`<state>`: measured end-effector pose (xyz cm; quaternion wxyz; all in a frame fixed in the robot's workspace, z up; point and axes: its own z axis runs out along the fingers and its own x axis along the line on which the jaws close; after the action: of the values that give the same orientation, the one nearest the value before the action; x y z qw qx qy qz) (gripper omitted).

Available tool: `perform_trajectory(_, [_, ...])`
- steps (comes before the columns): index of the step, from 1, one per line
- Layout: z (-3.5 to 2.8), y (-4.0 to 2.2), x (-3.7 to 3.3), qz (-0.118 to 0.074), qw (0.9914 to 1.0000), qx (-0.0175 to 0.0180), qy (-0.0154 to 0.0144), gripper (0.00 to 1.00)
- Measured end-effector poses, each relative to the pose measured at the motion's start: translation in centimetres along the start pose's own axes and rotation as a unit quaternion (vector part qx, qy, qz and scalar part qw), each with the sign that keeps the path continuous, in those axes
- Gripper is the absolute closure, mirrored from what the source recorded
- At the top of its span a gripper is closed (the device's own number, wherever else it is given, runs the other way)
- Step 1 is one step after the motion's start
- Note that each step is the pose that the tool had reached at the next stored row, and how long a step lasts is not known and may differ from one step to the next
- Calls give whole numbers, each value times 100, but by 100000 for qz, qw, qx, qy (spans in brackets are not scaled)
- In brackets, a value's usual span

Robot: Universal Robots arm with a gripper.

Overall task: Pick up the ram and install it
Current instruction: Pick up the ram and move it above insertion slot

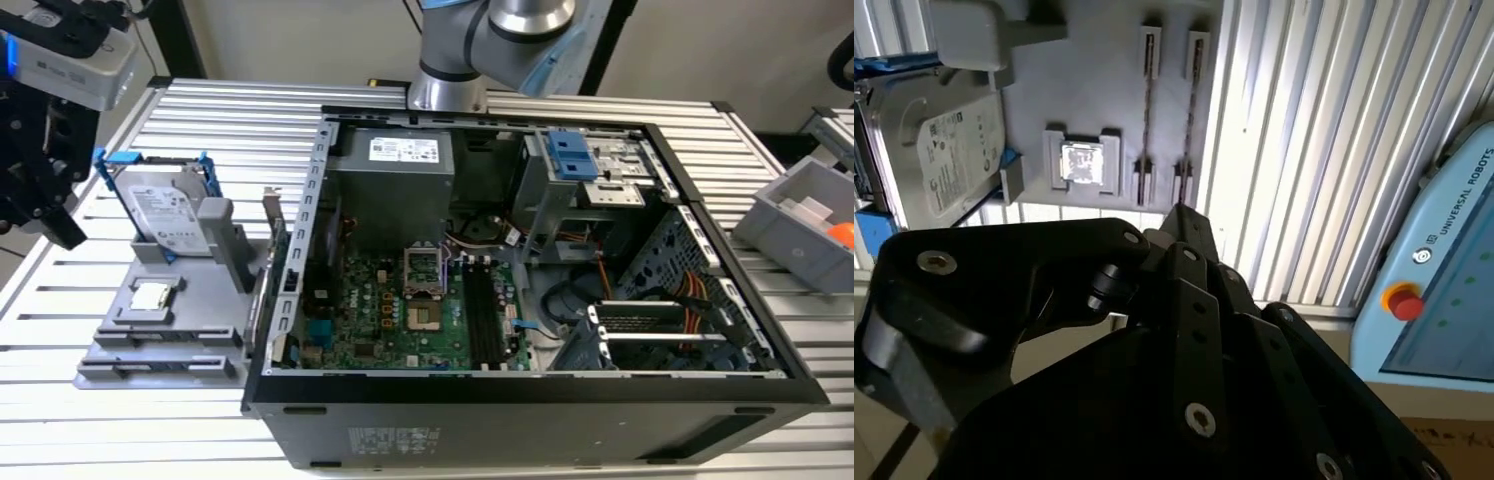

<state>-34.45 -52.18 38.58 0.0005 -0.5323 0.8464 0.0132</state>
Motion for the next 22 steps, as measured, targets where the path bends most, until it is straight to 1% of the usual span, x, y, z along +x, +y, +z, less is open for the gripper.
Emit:
perform_trajectory(5, [2, 0, 0, -1972, 99981, 10, 16, 100])
perform_trajectory(11, [0, 0, 0, -4305, 99907, 173, -18, 100])
perform_trajectory(17, [1, 1, 0, -6660, 99778, 218, -8, 100])
perform_trajectory(19, [1, 1, 0, -7484, 99719, 208, 1, 100])
perform_trajectory(22, [1, 0, -1, -8787, 99613, 322, -32, 100])
